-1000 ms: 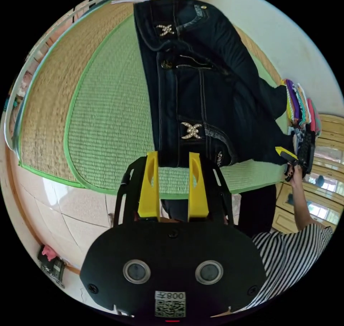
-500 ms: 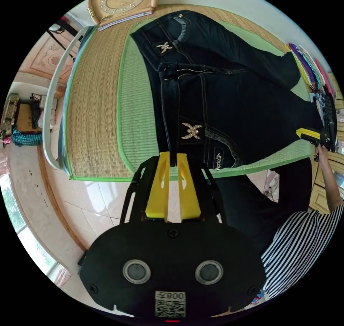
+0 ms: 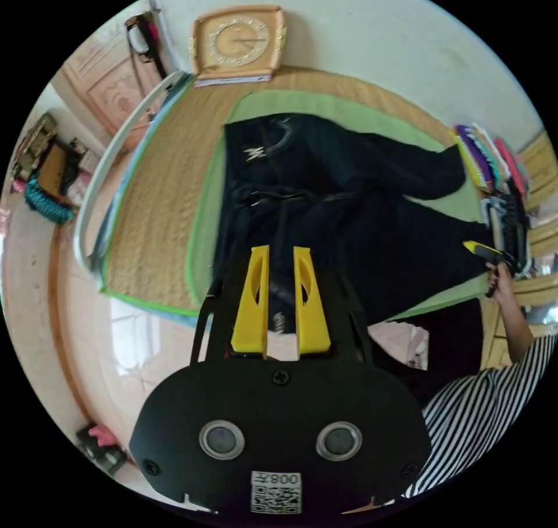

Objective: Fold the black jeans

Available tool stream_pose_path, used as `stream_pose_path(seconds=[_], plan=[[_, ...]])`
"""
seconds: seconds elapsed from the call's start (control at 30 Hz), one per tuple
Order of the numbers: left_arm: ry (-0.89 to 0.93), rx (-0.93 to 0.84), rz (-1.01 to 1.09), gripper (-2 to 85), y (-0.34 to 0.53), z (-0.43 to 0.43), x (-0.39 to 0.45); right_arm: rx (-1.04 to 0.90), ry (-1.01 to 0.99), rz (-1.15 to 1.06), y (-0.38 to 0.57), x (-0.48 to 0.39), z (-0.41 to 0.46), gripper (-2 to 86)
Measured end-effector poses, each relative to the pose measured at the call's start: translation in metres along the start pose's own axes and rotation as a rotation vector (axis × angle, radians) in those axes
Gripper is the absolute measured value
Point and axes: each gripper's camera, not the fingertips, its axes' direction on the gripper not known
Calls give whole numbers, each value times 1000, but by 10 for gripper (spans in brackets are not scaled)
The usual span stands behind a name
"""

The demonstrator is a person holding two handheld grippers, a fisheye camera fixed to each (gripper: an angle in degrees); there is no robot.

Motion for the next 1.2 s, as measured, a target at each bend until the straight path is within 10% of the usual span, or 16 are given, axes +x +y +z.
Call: stream_pose_path(seconds=[0.27,0.53,0.93,1.2], plan=[[210,-78,512,90,-99,98,183,360,-199,406,-23,170,-110,80],[298,-90,562,86,-126,140,233,529,-404,592,-42,263,-139,92],[169,-91,601,115,-184,192,287,506,-326,124,-106,181,-205,81],[112,-37,556,33,-198,201,284,562,-458,293,-54,231,-218,82]])
